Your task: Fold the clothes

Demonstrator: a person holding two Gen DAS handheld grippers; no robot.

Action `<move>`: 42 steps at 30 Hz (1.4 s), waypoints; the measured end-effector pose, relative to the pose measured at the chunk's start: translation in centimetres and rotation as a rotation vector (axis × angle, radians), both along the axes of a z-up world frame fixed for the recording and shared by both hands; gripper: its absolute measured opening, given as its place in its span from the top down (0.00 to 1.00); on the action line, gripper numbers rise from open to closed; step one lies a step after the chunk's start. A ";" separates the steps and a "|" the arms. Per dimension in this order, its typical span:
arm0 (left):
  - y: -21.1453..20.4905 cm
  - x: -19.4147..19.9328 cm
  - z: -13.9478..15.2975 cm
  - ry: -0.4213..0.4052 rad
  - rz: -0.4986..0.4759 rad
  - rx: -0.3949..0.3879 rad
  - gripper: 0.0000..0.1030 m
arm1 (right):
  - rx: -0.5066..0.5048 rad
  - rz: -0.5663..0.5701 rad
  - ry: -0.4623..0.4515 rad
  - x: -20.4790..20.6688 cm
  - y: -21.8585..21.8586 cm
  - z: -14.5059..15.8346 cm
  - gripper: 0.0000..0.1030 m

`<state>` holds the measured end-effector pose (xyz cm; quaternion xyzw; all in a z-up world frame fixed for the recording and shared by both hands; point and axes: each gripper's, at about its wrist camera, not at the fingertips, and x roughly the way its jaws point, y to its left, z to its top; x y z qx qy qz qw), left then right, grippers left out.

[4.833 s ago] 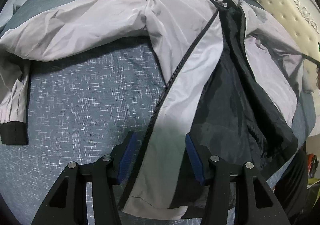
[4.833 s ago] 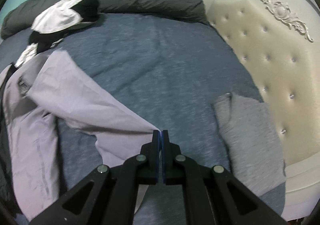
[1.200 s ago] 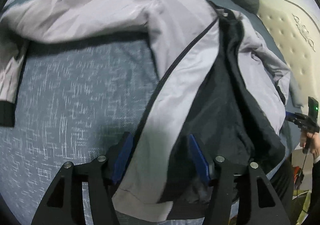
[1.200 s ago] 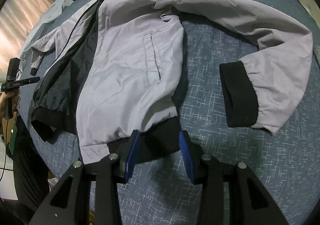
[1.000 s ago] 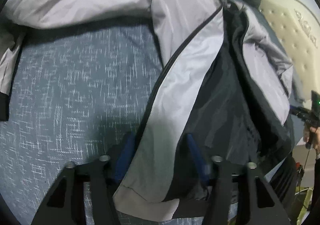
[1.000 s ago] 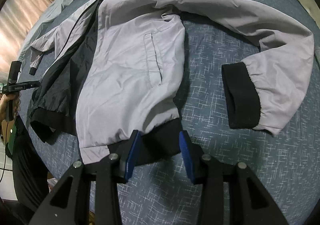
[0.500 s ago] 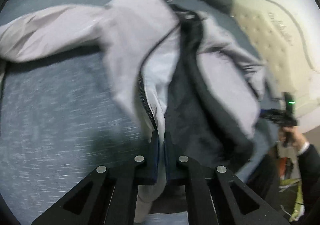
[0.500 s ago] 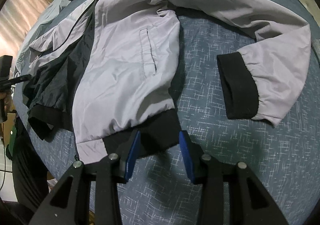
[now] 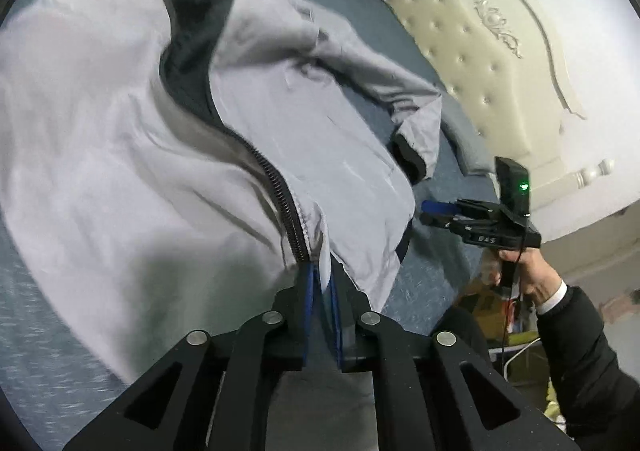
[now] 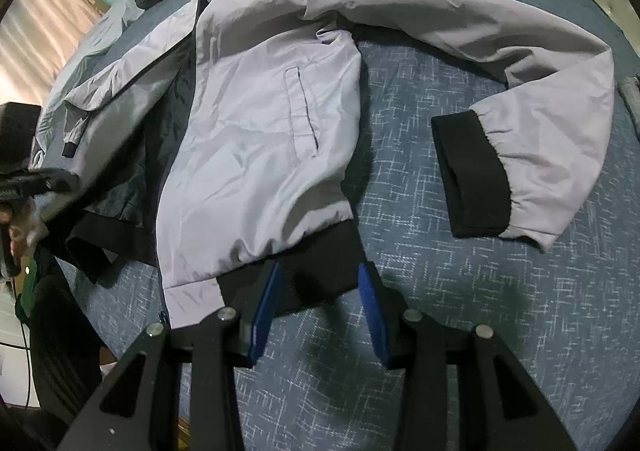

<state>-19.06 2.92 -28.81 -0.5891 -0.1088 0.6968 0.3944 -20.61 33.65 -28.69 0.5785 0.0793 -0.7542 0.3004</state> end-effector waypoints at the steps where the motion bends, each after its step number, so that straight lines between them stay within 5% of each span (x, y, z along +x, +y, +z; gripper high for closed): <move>1: 0.1 0.0 -0.4 -0.012 0.003 0.000 0.88 | -0.001 -0.002 0.000 -0.1 0.1 0.1 0.60; 3: 0.0 -0.2 -0.7 -0.036 0.023 0.020 0.84 | -0.003 -0.005 0.002 -0.2 0.2 0.2 0.60; 7: -2.0 -0.5 1.0 -0.043 0.096 0.103 0.47 | -0.005 -0.011 0.002 -0.4 0.5 0.3 0.60; 11: -5.7 -1.3 2.9 -0.010 0.177 0.128 0.46 | -0.013 -0.015 0.002 -0.5 0.4 0.3 0.60; 14: -8.4 -1.6 2.4 -0.005 0.226 0.035 0.42 | -0.021 -0.021 0.003 -0.6 0.2 0.3 0.60; 21: -12.4 -0.4 -2.4 -0.090 0.264 -0.110 0.37 | -0.038 -0.065 -0.007 -1.5 -0.2 0.2 0.60; 29: -12.9 0.7 -5.7 -0.133 0.260 -0.153 0.37 | -0.037 -0.110 -0.023 -2.7 -0.3 -0.6 0.52; 32: -12.9 0.8 -5.5 -0.114 0.261 -0.139 0.38 | -0.046 -0.132 -0.044 -3.1 -0.4 -1.2 0.52; 34: -12.7 1.0 -5.2 -0.102 0.248 -0.131 0.69 | -0.053 -0.141 -0.052 -3.3 -0.5 -1.5 0.52; 37: -12.2 1.3 -4.7 -0.083 0.223 -0.133 0.89 | -0.061 -0.148 -0.061 -3.4 -0.7 -1.8 0.52; 41: -12.1 1.6 -3.3 -0.044 0.210 -0.136 0.97 | -0.062 -0.146 -0.065 -3.2 -1.1 -2.0 0.54; 42: -12.2 1.7 -2.7 -0.029 0.213 -0.134 0.98 | -0.061 -0.136 -0.058 -3.0 -1.2 -1.8 0.65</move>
